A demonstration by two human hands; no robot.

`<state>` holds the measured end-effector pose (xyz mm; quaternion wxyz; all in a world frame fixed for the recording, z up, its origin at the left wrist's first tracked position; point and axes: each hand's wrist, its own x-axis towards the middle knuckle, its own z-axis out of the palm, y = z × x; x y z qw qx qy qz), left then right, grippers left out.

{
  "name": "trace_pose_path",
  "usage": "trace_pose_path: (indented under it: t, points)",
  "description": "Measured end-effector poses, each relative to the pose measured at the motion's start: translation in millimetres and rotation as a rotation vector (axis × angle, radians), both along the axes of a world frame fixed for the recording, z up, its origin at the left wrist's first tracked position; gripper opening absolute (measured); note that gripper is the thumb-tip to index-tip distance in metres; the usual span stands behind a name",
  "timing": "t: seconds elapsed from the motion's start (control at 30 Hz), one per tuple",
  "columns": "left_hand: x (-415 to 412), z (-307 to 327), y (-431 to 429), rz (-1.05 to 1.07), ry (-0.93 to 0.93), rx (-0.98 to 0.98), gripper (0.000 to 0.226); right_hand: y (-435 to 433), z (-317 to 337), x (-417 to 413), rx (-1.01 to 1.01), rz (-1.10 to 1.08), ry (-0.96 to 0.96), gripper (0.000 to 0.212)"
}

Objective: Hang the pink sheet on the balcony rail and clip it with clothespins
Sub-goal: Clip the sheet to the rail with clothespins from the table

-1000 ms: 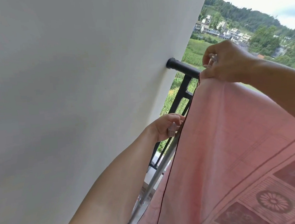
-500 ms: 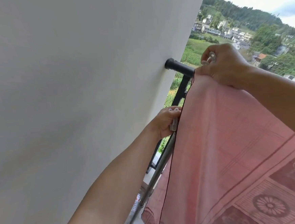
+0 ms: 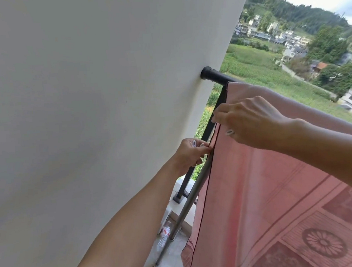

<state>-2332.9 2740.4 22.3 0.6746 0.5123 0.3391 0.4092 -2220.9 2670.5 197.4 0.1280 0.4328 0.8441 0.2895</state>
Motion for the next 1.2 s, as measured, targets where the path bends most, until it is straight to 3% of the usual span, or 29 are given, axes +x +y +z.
trace_pose_path:
  t: [0.1, 0.3, 0.53, 0.6, 0.7, 0.8, 0.93, 1.07, 1.2]
  points:
    - [-8.2, 2.0, -1.7, 0.045, 0.058, 0.014, 0.006, 0.7, -0.7, -15.4, 0.009, -0.041, -0.127, 0.017]
    - [0.2, -6.3, -16.2, 0.297, -0.121, -0.016, 0.002, 19.3, -3.5, -32.9, 0.050, -0.073, -0.224, 0.022]
    - [9.9, -15.3, -19.2, 0.211, -0.243, -0.119, 0.017, 43.6, -3.3, -40.8, 0.001, -0.135, -0.325, 0.028]
    - [11.1, -17.3, -20.5, 0.207, -0.310, -0.151, 0.013, 49.6, -0.2, -47.3, -0.095, -0.231, -0.296, 0.029]
    - [13.5, -17.6, -20.6, 0.241, -0.333, -0.163, 0.014, 58.8, 0.2, -50.2, -0.229, -0.313, -0.249, 0.008]
    - [15.4, -19.5, -24.8, 0.239, -0.355, -0.155, 0.006, 65.3, -1.7, -47.7, -0.284, -0.333, -0.164, 0.009]
    - [20.0, -22.8, -30.2, 0.251, -0.315, -0.069, 0.012, 71.6, -1.8, -43.1, -0.287, -0.308, -0.061, 0.029]
    - [14.8, -21.6, -21.7, 0.341, -0.260, -0.093, 0.017, 68.9, -3.1, -45.8, -0.268, -0.276, 0.037, 0.006]
    - [5.8, -22.5, -12.1, 0.327, -0.250, -0.085, 0.017, 68.3, 0.0, -48.6, -0.220, -0.242, 0.335, 0.033]
